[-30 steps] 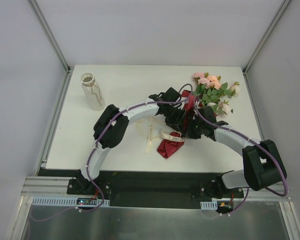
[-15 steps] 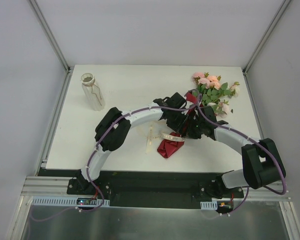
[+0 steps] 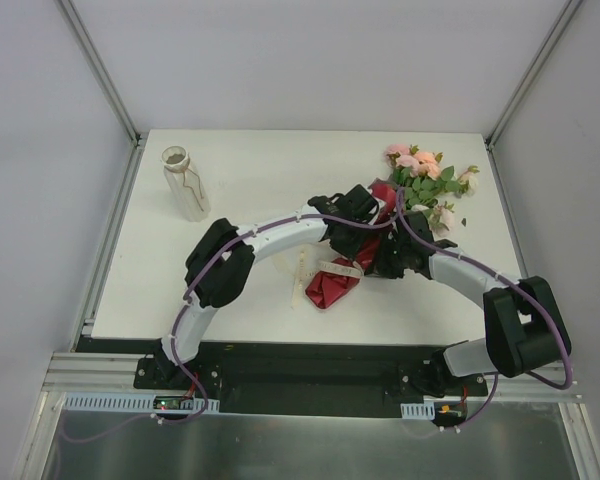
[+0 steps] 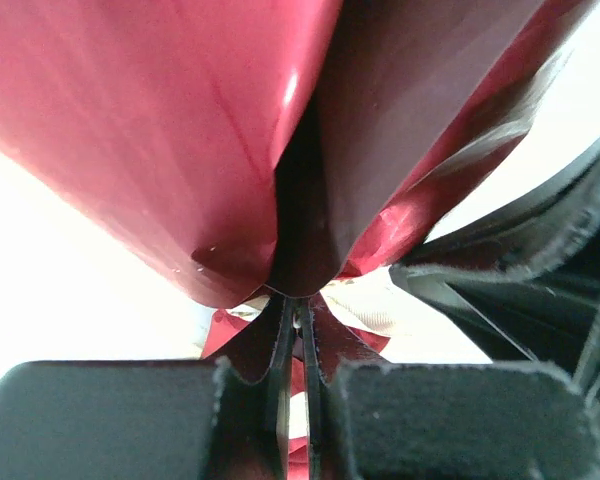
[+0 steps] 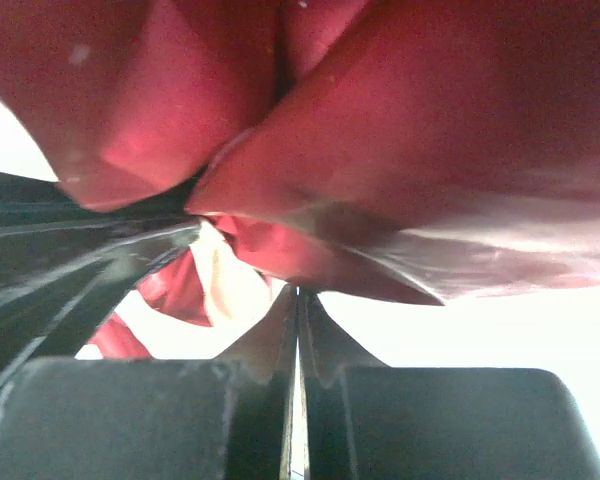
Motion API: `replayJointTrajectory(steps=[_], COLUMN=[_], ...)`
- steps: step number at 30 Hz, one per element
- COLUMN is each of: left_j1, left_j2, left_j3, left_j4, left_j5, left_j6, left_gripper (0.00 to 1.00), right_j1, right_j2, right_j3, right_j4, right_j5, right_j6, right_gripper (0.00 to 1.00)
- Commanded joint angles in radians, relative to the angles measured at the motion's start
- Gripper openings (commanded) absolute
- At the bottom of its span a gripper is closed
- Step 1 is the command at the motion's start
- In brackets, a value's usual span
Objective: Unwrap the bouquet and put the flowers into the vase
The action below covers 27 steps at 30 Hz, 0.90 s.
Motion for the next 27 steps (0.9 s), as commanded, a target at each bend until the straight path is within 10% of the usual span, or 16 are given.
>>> replayJointTrajectory(steps=[1,11,27], left_j1=[0.011,0.075,0.077], left_j2=[-0.123,-0.096,-0.017], left_j3=[0.043,0.036,0.063], left_j4=[-0.011,0.017,0.057], left_j5=[0.023,0.275,0.348], left_j6=[-0.051,-0.166,-0.253], left_gripper=[0.00,0.00,0.00], right_j1=[-0.001,-0.041,-0.046], right_j2=[-0.034,-0.246,-0.106], right_j3=[0.043,0.086,-0.001], right_j4=[-0.067,-0.141,-0.028], right_j5=[0.000,0.006,-0.123], right_j6=[-0.052,-0.154,-0.077], right_gripper=[0.01,0.14,0.11])
